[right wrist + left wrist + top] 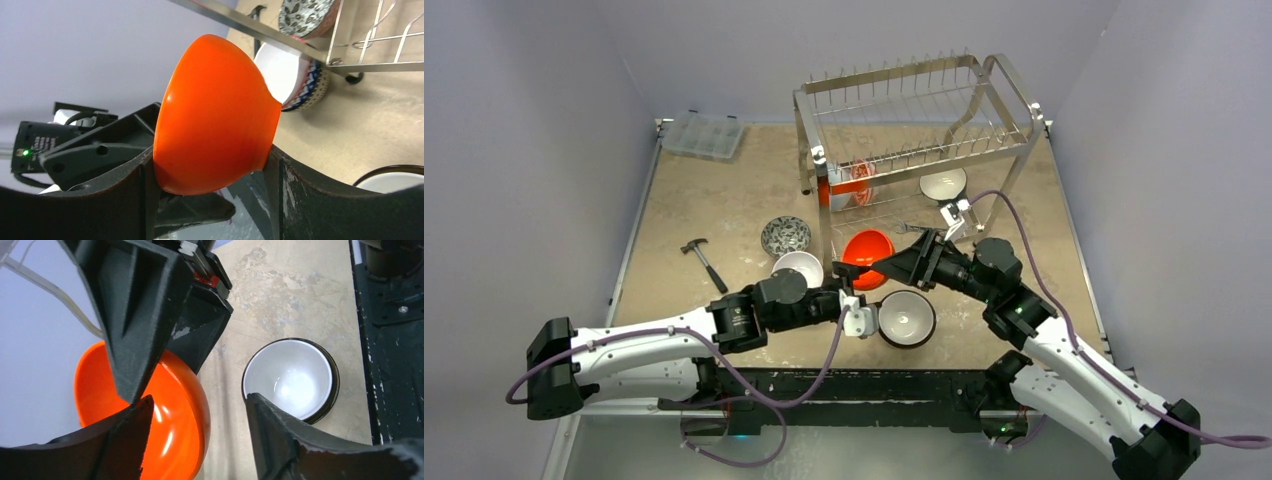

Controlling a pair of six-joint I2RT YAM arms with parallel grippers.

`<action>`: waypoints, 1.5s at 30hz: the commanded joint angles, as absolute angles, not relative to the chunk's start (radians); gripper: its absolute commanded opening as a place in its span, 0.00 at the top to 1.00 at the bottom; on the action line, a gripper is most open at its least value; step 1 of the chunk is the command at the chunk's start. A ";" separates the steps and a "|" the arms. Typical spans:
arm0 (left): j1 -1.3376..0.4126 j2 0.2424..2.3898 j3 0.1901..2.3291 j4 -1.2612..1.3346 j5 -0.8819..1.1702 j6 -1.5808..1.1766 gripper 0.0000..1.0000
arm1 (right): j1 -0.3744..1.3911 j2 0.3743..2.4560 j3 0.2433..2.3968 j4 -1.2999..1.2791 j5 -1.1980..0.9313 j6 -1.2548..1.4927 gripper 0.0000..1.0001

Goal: Load the bowls into the dish rack
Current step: Pick up the bowl from the dish rack, then place the bowl in the dish rack.

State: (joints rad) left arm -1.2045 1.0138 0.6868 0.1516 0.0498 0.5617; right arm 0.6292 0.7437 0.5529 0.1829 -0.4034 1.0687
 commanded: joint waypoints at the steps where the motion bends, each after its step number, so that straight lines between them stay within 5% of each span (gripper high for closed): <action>1: -1.203 0.977 0.673 0.253 -0.022 0.489 0.26 | 0.627 0.732 0.623 0.122 -0.312 0.994 1.00; 8: -1.188 0.912 0.660 0.276 -0.241 0.312 0.01 | 0.628 0.805 0.646 0.031 -0.167 0.874 1.00; 31: -0.863 0.666 0.638 -0.111 -0.392 -0.131 0.01 | 0.632 1.256 0.767 0.390 0.041 0.545 1.00; 41: -0.647 0.733 0.673 -0.212 -0.169 -0.222 0.01 | 0.665 1.411 0.842 0.419 0.039 0.437 1.00; 45: -0.477 0.769 0.683 -0.207 0.065 -0.254 0.01 | 0.686 1.473 0.895 0.364 0.062 0.377 1.00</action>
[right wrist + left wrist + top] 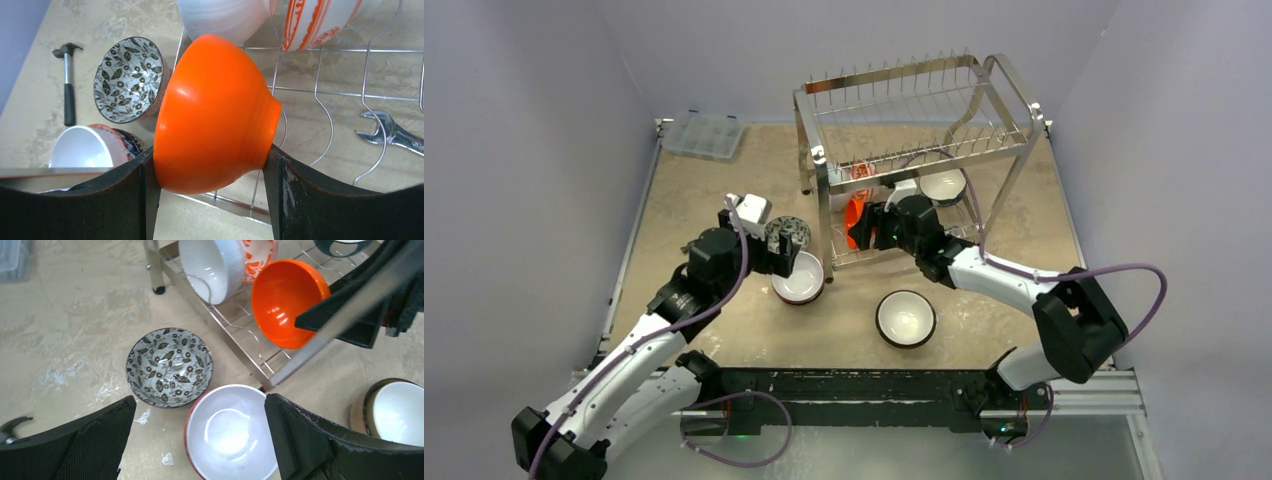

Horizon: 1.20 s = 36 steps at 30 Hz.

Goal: Load the bowls into the dish rack
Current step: Place the bowl in the dish rack.

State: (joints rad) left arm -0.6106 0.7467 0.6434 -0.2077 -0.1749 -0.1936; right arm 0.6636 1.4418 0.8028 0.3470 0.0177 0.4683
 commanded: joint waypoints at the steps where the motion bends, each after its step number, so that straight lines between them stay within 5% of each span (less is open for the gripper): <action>1: -0.428 0.785 0.682 -0.202 0.127 -0.262 0.01 | 0.691 1.480 0.907 0.350 0.074 0.364 1.00; 8: -0.114 0.842 0.607 -0.040 0.518 -0.391 0.01 | 0.731 1.511 0.959 0.260 0.179 0.275 1.00; 21: -0.097 0.877 0.615 -0.057 0.505 -0.373 0.01 | 0.779 1.607 1.052 0.153 0.154 0.252 1.00; 22: -0.097 0.878 0.615 -0.058 0.504 -0.371 0.01 | 0.779 1.605 1.056 0.152 0.151 0.255 0.97; 28: -0.097 0.885 0.611 -0.054 0.508 -0.373 0.01 | 0.778 1.577 1.074 0.126 0.115 0.287 0.36; 36: -0.097 0.888 0.610 -0.053 0.513 -0.373 0.01 | 0.778 1.530 1.047 0.139 0.061 0.342 0.13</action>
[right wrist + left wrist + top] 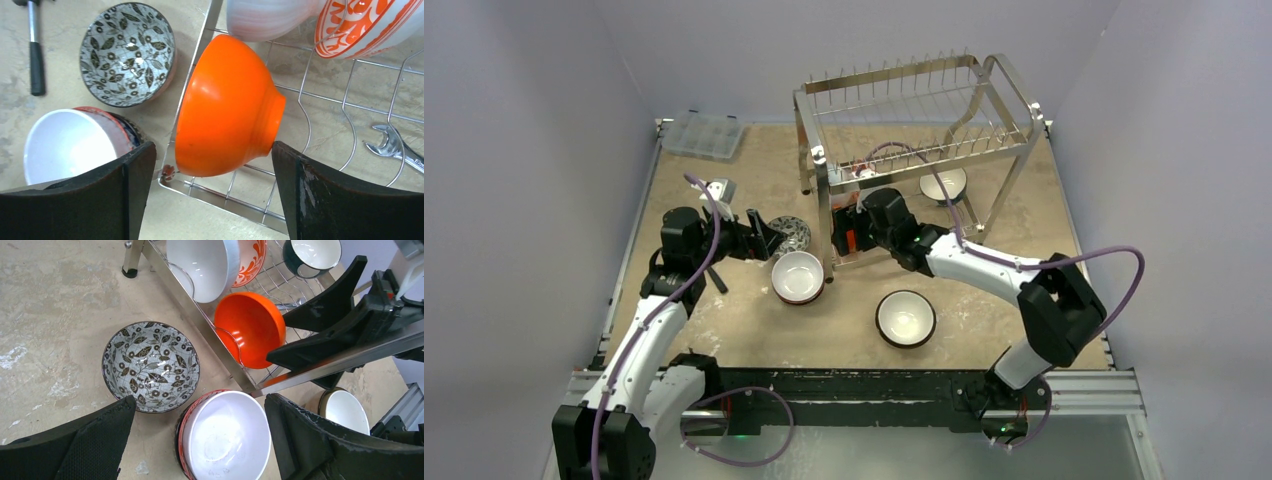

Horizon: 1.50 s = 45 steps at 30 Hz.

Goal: Load the bowls into the dish rack
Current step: Place the bowl in the dish rack, then adjust the dish rack at the center of the board.

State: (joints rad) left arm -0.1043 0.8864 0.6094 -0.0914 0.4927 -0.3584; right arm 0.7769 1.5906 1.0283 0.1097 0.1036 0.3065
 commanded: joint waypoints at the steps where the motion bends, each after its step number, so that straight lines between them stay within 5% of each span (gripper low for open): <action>1: -0.097 0.888 0.610 -0.052 0.514 -0.373 0.01 | 0.779 1.522 1.040 0.147 0.055 0.345 0.12; 12: -0.097 0.898 0.611 -0.052 0.535 -0.370 0.01 | 0.697 1.351 0.875 0.161 0.003 0.446 0.01; 23: -0.097 0.926 0.621 -0.058 0.545 -0.382 0.01 | 0.490 1.088 0.630 0.172 -0.108 0.608 0.02; 36: -0.097 0.954 0.620 -0.043 0.579 -0.387 0.02 | 0.055 0.826 0.404 0.036 -0.309 0.703 0.03; 45: -0.097 0.956 0.618 -0.035 0.594 -0.391 0.02 | -0.365 0.971 0.402 0.134 -0.480 0.725 0.05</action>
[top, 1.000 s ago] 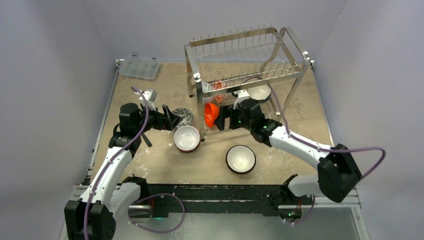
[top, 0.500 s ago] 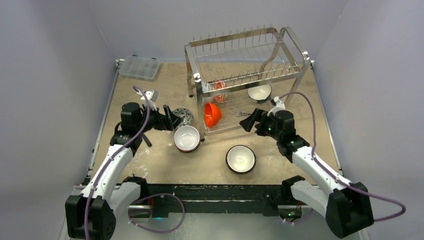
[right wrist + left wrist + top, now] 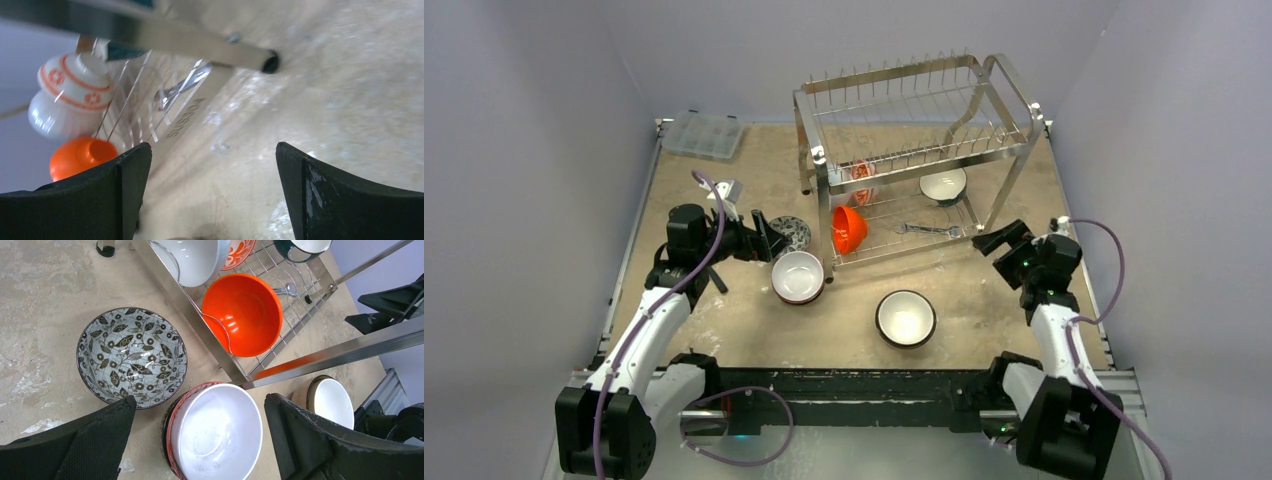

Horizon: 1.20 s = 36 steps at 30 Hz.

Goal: Load the bowls into the dish rack
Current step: Adjust the dish rack at the center of the board.

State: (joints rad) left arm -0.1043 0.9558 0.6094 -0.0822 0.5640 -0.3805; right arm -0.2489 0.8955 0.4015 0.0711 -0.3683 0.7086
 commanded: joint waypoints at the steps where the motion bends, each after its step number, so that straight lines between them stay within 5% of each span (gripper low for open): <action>1: -0.097 0.957 0.619 -0.033 0.596 -0.392 0.02 | -0.392 0.995 0.418 0.141 -0.479 0.720 0.05; 10: -0.097 0.958 0.617 -0.025 0.606 -0.397 0.02 | -0.522 1.159 0.563 0.250 -0.377 0.729 0.06; 16: -0.098 0.964 0.612 -0.015 0.620 -0.408 0.02 | -0.520 1.319 0.645 0.500 -0.489 0.753 0.07; 22: -0.097 0.984 0.609 0.018 0.639 -0.414 0.04 | -0.428 1.485 0.837 0.462 -0.634 0.700 0.15; 36: -0.098 0.996 0.614 0.018 0.635 -0.411 0.05 | -0.292 1.170 0.652 0.273 -0.787 0.676 0.20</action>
State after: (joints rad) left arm -0.1043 0.9905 0.6090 -0.0235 0.6182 -0.4053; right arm -0.3714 1.2957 0.6926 0.3527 -0.6456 0.7063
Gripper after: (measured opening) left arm 0.954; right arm 0.793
